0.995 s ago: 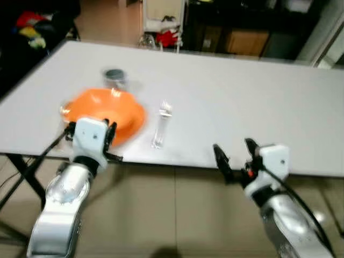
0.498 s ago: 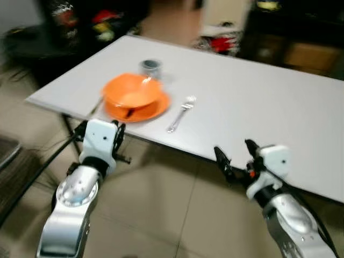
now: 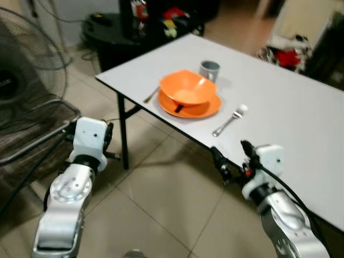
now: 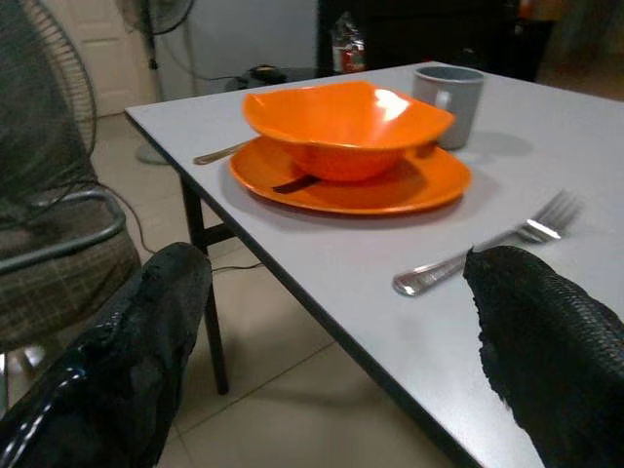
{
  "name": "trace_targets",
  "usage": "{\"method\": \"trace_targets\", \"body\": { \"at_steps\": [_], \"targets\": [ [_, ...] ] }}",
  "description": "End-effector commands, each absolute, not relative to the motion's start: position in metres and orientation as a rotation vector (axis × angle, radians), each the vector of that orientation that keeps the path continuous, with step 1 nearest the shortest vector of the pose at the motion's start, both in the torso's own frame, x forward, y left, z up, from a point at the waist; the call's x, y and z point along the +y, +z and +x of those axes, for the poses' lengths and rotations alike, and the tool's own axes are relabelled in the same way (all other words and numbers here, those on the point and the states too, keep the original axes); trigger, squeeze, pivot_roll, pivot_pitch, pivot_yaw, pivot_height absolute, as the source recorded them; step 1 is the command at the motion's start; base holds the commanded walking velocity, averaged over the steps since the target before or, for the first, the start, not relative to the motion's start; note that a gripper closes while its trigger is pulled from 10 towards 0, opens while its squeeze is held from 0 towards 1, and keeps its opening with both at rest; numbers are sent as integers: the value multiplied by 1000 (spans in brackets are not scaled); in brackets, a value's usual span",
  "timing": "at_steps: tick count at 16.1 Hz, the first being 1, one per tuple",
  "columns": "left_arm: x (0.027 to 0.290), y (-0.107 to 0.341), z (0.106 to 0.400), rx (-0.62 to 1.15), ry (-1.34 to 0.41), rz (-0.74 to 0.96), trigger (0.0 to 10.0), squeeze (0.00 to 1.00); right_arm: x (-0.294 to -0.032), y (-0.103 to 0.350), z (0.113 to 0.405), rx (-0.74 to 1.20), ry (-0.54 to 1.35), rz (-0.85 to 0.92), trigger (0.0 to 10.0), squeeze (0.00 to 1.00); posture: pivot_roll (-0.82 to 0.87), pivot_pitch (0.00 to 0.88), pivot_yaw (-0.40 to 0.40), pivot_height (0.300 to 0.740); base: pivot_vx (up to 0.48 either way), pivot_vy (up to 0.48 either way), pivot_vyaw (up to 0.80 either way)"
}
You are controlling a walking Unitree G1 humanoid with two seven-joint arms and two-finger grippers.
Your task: Setting the table
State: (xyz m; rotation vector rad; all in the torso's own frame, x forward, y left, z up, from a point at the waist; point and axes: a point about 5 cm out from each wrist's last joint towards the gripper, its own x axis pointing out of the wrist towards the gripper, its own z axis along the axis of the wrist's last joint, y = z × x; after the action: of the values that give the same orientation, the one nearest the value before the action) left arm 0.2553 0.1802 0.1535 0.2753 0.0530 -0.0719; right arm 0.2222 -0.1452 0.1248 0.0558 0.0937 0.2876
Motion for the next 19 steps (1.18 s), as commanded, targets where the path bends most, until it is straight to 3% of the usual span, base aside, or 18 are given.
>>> {"method": "trace_targets", "body": {
  "at_steps": [1,5,7,11,14,16,19],
  "targets": [
    [172,159,255,33,-109,291,10000,0,-144,131,227,75,303,33,10000,0,108,0,-68,740,0,0,800],
    [174,158,258,41,-109,283,10000,0,-142,129,220,87,300,35,10000,0,92,0,-60,740,0,0,800],
    [156,165,264,10,-207,289,10000,0,-147,132,221,70,251,121,10000,0,66,0,-48,740,0,0,800],
    [155,164,269,28,-208,303,10000,0,-161,120,219,116,160,116,10000,0,59,0,-14,740,0,0,800],
    [165,153,270,70,-145,293,10000,0,-156,118,220,125,178,109,10000,0,52,0,0,740,0,0,800],
    [156,160,269,47,-199,290,10000,0,-156,124,220,108,173,136,10000,0,53,0,16,740,0,0,800],
    [160,154,263,90,-193,257,10000,0,-155,117,214,140,188,144,10000,0,71,0,-16,740,0,0,800]
  ]
}}
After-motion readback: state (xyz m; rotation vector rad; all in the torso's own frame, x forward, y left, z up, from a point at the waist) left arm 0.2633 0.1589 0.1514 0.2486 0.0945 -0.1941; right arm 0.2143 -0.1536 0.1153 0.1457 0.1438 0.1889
